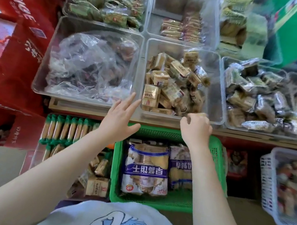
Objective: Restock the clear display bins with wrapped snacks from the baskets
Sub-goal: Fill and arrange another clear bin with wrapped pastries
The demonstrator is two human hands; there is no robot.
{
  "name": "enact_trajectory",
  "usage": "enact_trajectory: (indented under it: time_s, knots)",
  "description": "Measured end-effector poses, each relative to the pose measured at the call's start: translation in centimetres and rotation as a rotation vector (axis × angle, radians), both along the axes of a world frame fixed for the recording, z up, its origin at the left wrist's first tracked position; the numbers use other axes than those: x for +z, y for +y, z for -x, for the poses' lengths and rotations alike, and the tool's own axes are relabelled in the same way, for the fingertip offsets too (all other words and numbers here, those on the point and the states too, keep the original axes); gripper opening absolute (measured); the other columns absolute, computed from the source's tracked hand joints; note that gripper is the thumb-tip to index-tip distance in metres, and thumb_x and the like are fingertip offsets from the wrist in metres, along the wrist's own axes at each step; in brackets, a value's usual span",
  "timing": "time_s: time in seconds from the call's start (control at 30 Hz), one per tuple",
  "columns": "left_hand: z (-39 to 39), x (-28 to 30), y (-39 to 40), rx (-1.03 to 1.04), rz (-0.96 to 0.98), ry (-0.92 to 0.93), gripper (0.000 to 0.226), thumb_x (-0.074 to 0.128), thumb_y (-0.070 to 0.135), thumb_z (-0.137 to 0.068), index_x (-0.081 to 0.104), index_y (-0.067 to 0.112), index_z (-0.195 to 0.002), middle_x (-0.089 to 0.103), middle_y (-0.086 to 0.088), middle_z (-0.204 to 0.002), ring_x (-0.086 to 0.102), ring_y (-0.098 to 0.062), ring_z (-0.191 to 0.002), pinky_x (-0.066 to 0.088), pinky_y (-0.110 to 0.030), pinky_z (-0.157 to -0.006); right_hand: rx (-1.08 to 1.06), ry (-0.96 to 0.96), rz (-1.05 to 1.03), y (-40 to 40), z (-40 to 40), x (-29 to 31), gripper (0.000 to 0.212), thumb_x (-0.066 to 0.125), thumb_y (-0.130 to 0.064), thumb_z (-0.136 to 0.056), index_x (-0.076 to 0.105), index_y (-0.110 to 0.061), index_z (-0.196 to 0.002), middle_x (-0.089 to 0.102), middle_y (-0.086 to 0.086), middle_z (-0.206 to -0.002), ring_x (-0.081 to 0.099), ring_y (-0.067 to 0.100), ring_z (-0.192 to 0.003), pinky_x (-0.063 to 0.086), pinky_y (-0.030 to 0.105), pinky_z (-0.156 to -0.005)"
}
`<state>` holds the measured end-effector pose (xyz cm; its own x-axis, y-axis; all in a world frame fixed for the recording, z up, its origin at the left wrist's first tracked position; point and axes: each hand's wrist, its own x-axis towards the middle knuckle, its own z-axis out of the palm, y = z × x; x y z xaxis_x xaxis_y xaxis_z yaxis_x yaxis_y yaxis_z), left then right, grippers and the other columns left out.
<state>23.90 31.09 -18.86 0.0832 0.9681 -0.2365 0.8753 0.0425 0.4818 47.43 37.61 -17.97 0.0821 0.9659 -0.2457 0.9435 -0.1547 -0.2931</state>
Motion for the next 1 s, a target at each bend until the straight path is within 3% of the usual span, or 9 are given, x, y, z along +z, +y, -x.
enact_trajectory:
  time_s: [0.1, 0.17, 0.27, 0.37, 0.5, 0.7, 0.8, 0.9, 1.0]
  knots:
    - [0.4, 0.8, -0.4, 0.113, -0.042, -0.203, 0.057, 0.06, 0.031, -0.095, 0.041, 0.025, -0.149, 0.025, 0.004, -0.161, 0.021, -0.013, -0.145, 0.012, -0.029, -0.117, -0.003, 0.131, -0.296, -2.0, 2.0, -0.3, 0.025, 0.054, -0.014, -0.093, 0.07, -0.01, -0.112, 0.064, 0.008, -0.116, 0.051, 0.027, -0.118, 0.035, 0.041, -0.102]
    - [1.6, 0.7, -1.8, 0.293, -0.228, -0.277, 0.033, 0.061, 0.02, -0.092, 0.061, 0.018, -0.126, 0.053, 0.003, -0.133, 0.045, -0.014, -0.125, 0.037, -0.027, -0.104, 0.081, 0.292, -0.423, -3.7, 3.9, -0.2, 0.021, 0.054, -0.006, -0.092, 0.071, -0.009, -0.104, 0.066, 0.005, -0.104, 0.057, 0.021, -0.102, 0.04, 0.033, -0.09]
    - [4.4, -1.6, -4.9, 0.515, -0.201, -0.226, 0.015, 0.059, 0.017, -0.091, 0.066, 0.014, -0.105, 0.061, 0.004, -0.102, 0.055, -0.013, -0.095, 0.046, -0.028, -0.08, 0.218, 0.543, -0.225, -6.3, 7.0, -0.7, 0.02, 0.051, -0.005, -0.096, 0.07, -0.013, -0.099, 0.067, -0.003, -0.085, 0.058, 0.007, -0.072, 0.045, 0.018, -0.068]
    - [6.7, -5.9, -8.0, 0.571, 0.204, -0.137, 0.024, 0.056, 0.027, -0.095, 0.063, 0.018, -0.116, 0.064, -0.001, -0.113, 0.062, -0.017, -0.093, 0.055, -0.035, -0.076, 0.193, 0.59, 0.165, -8.4, 9.5, -4.1, 0.023, 0.048, -0.01, -0.099, 0.068, -0.02, -0.096, 0.068, 0.0, -0.08, 0.052, 0.01, -0.056, 0.042, 0.025, -0.054]
    - [7.2, -10.0, -11.1, 0.591, 0.537, -0.029, 0.046, 0.049, 0.031, -0.097, 0.046, 0.025, -0.142, 0.053, -0.012, -0.132, 0.063, -0.027, -0.087, 0.051, -0.035, -0.069, 0.105, 0.542, 0.402, -11.0, 10.9, -7.9, 0.026, 0.045, -0.012, -0.1, 0.066, -0.024, -0.093, 0.069, 0.002, -0.086, 0.06, 0.02, -0.069, 0.045, 0.03, -0.061]
    - [6.2, -13.3, -12.3, 0.282, 0.686, 0.115, 0.051, 0.04, 0.049, -0.098, 0.036, 0.038, -0.148, 0.05, -0.013, -0.141, 0.056, -0.034, -0.119, 0.05, -0.042, -0.092, 0.071, 0.554, 0.486, -12.9, 11.3, -9.1, 0.026, 0.045, -0.011, -0.101, 0.066, -0.023, -0.092, 0.067, 0.001, -0.084, 0.063, 0.023, -0.074, 0.052, 0.037, -0.07]
    - [6.4, -12.4, -12.1, 0.283, 0.631, 0.065, 0.044, 0.048, 0.046, -0.097, 0.045, 0.027, -0.136, 0.052, -0.015, -0.128, 0.057, -0.035, -0.108, 0.052, -0.043, -0.084, 0.043, 0.555, 0.493, -12.7, 11.5, -9.0, 0.026, 0.044, -0.013, -0.103, 0.067, -0.021, -0.095, 0.068, 0.003, -0.087, 0.064, 0.019, -0.076, 0.051, 0.033, -0.07]
    - [6.9, -9.8, -12.2, 0.351, 0.442, -0.054, 0.025, 0.05, 0.03, -0.098, 0.048, 0.029, -0.124, 0.055, -0.007, -0.11, 0.058, -0.025, -0.081, 0.055, -0.039, -0.07, 0.019, 0.594, 0.5, -12.0, 12.5, -8.4, 0.025, 0.045, -0.014, -0.102, 0.068, -0.022, -0.097, 0.069, 0.003, -0.089, 0.066, 0.023, -0.078, 0.055, 0.035, -0.067]
    - [7.2, -5.9, -12.0, 0.383, 0.253, -0.436, 0.057, 0.06, 0.022, -0.096, 0.035, 0.046, -0.142, 0.061, 0.007, -0.108, 0.057, -0.017, -0.074, 0.055, -0.033, -0.069, 0.004, 0.715, 0.572, -11.3, 13.8, -6.8, 0.015, 0.051, -0.025, -0.102, 0.065, -0.024, -0.108, 0.07, 0.001, -0.1, 0.069, 0.019, -0.086, 0.055, 0.027, -0.066]
